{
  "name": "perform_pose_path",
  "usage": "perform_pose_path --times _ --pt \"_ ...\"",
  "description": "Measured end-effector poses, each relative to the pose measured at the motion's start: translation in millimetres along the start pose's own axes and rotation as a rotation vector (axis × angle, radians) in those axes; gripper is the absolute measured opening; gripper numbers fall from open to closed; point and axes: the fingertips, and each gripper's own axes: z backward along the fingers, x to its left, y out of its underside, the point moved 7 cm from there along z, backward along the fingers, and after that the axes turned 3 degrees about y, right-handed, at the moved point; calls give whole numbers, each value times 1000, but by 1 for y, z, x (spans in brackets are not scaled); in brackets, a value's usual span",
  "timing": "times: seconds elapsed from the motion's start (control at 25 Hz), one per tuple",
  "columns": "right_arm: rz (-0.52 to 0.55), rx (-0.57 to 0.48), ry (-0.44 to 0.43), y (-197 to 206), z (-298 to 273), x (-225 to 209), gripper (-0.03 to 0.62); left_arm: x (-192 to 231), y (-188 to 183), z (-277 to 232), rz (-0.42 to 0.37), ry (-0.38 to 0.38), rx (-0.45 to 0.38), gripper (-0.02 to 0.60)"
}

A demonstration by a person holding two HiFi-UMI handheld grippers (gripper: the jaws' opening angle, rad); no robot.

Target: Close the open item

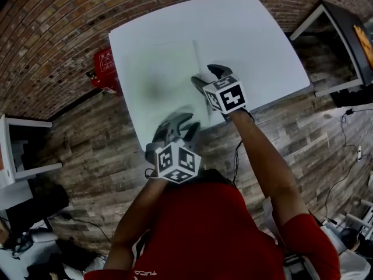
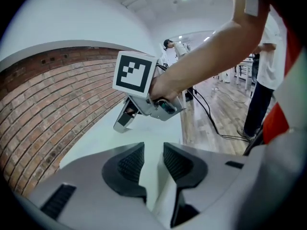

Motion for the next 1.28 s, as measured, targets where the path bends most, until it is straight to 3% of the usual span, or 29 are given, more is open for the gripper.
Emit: perform_pose_path --times 0.32,0.72,0.92,1.12,1.28 --pt "-11 -162 -48 -26 42 11 253 24 -12 32 94 -96 -168 132" --pt "32 -413 -9 -67 124 19 252 76 -39 90 226 -225 -396 116" --pt "68 -529 -7 -86 164 36 252 93 -65 129 271 -252 -612 88" --pt "122 -628 -25 -103 197 63 244 100 -83 161 247 -250 -715 67" --pt "156 -735 -53 -114 225 88 175 98 -91 180 262 -239 -774 57"
